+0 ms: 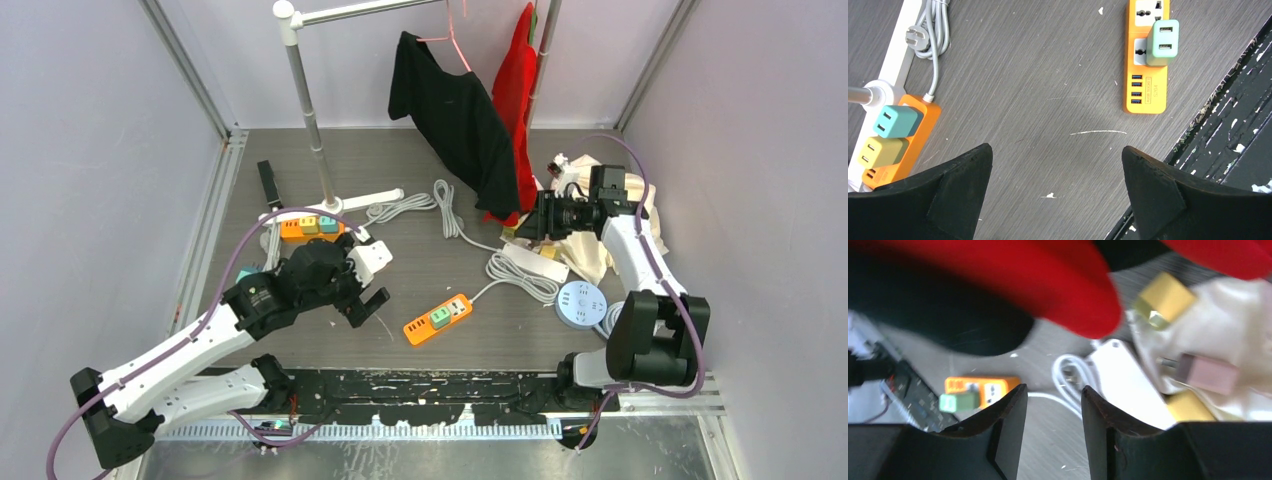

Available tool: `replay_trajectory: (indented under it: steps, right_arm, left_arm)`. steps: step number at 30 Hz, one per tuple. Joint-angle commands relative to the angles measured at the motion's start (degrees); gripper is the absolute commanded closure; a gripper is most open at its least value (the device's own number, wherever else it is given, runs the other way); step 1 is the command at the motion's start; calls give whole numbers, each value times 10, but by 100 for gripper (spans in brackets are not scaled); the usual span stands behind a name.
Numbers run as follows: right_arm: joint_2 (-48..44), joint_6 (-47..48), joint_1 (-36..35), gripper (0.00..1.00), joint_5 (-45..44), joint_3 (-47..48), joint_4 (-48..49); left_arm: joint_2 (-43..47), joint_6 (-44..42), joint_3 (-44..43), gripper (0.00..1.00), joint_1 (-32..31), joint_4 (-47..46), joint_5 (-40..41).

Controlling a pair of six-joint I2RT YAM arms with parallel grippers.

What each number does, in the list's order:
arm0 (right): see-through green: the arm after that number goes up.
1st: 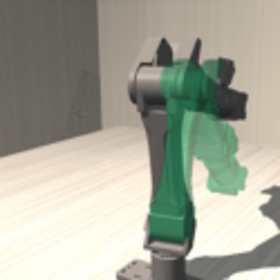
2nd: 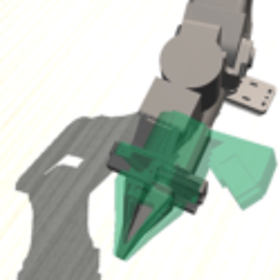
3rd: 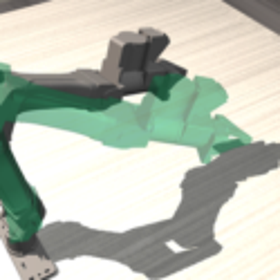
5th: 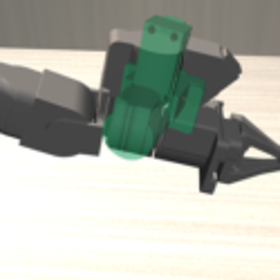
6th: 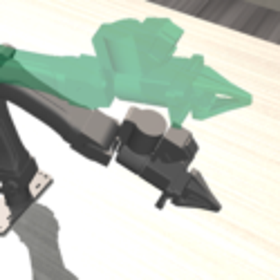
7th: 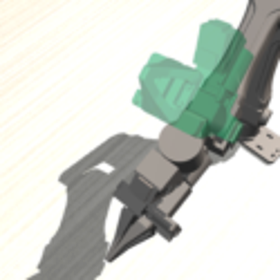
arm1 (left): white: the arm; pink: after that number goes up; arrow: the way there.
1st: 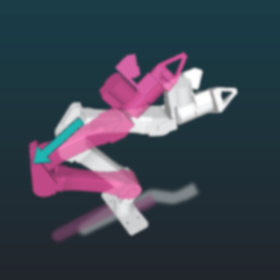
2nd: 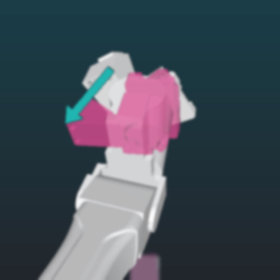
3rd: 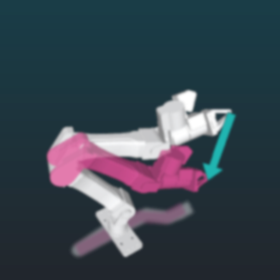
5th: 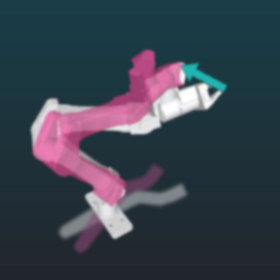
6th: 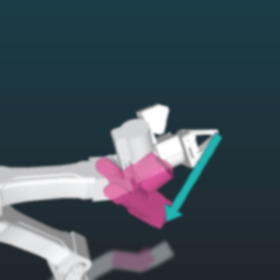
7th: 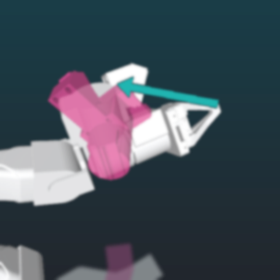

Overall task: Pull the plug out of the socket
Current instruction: Place the plug at the center of the board, then remove the plug from the socket.

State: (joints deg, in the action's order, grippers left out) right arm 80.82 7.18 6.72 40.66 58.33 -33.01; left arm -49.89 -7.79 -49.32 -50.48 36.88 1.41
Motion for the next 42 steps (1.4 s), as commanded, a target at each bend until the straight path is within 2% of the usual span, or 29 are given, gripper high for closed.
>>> replay_trajectory:
  steps: [1,4,5,7,9,12,14,16,19,23,26,29,32,34,36,40,42]
  right_arm:
    - [-41,131,-2,50,201,31,-97]
    - [-60,238,-7,50,272,40,-183]
    - [-66,302,-10,50,295,43,-221]
    - [-75,474,-16,43,339,51,-336]
    - [-80,693,-23,34,373,53,-480]
    - [-79,931,-44,19,390,45,-628]
    - [-78,1005,-64,16,382,37,-659]
    - [-80,1031,-87,16,370,33,-660]
    - [-79,1084,-131,10,346,27,-660]
    - [-53,1162,-197,1,298,40,-660]
    - [-20,1144,-240,1,272,88,-655]
    - [-3,1032,-270,4,262,115,-569]
    - [-25,842,-305,8,217,82,-404]
    - [-60,693,-328,9,168,32,-256]
    - [-91,606,-354,7,117,-17,-139]
    - [-64,592,-383,12,96,-12,-121]
    - [-45,592,-403,15,86,-13,-112]
  left_arm:
    - [14,-13,7,1,4,-33,-15]
    - [18,-16,13,1,5,-41,-26]
    - [19,-18,15,1,5,-43,-29]
    - [18,-19,18,1,7,-47,-38]
    - [18,-20,19,1,11,-50,-56]
    - [20,-13,22,1,17,-65,-105]
    - [18,17,20,1,16,-83,-130]
    - [17,75,22,1,17,-124,-166]
    - [20,170,64,1,16,-233,-214]
    - [36,248,153,1,16,-394,-201]
    - [42,259,198,1,17,-451,-174]
    - [37,222,235,0,15,-486,-182]
    - [24,176,274,2,-3,-528,-160]
    - [11,130,304,2,-34,-576,-122]
    - [-12,83,329,1,-62,-633,-87]
    - [-78,10,382,0,-87,-788,-51]
    - [-116,5,408,0,-92,-877,-32]
